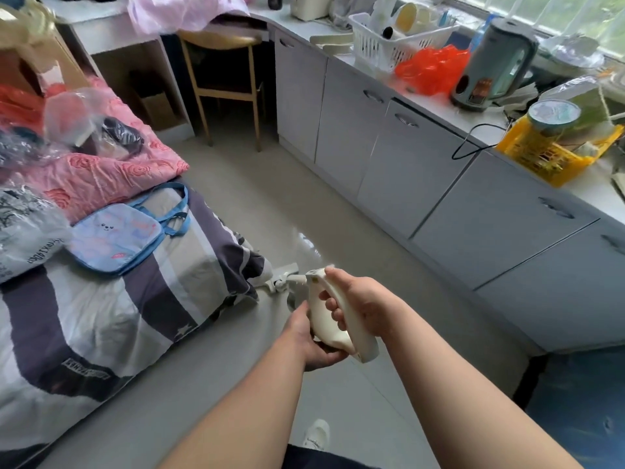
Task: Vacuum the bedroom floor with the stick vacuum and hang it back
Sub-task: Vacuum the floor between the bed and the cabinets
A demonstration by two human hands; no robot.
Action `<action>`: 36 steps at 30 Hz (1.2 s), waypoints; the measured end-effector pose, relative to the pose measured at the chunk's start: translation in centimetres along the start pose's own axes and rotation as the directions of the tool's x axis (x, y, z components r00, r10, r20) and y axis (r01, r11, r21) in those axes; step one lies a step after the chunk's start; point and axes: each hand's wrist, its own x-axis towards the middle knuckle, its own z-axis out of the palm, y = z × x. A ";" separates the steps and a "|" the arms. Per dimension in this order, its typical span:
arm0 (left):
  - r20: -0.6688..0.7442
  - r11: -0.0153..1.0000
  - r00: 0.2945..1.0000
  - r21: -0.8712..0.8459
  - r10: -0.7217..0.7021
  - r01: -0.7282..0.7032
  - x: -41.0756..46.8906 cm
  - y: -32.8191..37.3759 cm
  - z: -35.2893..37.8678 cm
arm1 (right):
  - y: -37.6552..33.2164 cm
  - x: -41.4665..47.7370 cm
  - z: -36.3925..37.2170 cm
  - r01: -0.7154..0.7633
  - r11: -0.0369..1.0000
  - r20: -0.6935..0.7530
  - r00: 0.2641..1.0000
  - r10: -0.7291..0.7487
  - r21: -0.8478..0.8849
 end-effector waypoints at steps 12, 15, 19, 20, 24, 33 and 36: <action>-0.047 0.995 0.998 -0.081 0.049 -0.053 0.9 0.6 1.3 | -1.2 1.9 -0.8 0.028 0.996 0.043 0.999 -0.024 -0.084; -0.061 0.996 0.997 -0.069 0.056 -0.060 1.3 1.3 1.6 | -1.8 2.5 -0.9 0.039 0.996 0.045 0.998 -0.035 -0.086; -0.072 0.996 0.995 -0.059 0.064 -0.068 1.9 2.8 2.5 | -3.3 3.3 -1.0 0.042 0.996 0.045 0.998 -0.038 -0.085; -0.070 0.996 0.995 -0.059 0.064 -0.068 2.0 3.2 2.7 | -3.7 3.6 -1.1 0.038 0.995 0.042 0.999 -0.035 -0.087; -0.065 0.997 0.996 -0.039 0.066 -0.068 2.4 5.0 3.4 | -5.5 4.5 -1.2 0.020 0.997 0.042 0.999 -0.017 -0.077; -0.065 0.996 0.995 -0.048 0.069 -0.072 2.4 8.9 4.4 | -9.5 5.9 -0.3 0.002 0.996 0.058 0.998 0.004 -0.092; -0.058 0.995 0.995 -0.053 0.084 -0.087 2.5 9.7 4.7 | -10.4 6.5 -0.2 0.002 0.995 0.067 0.998 0.005 -0.097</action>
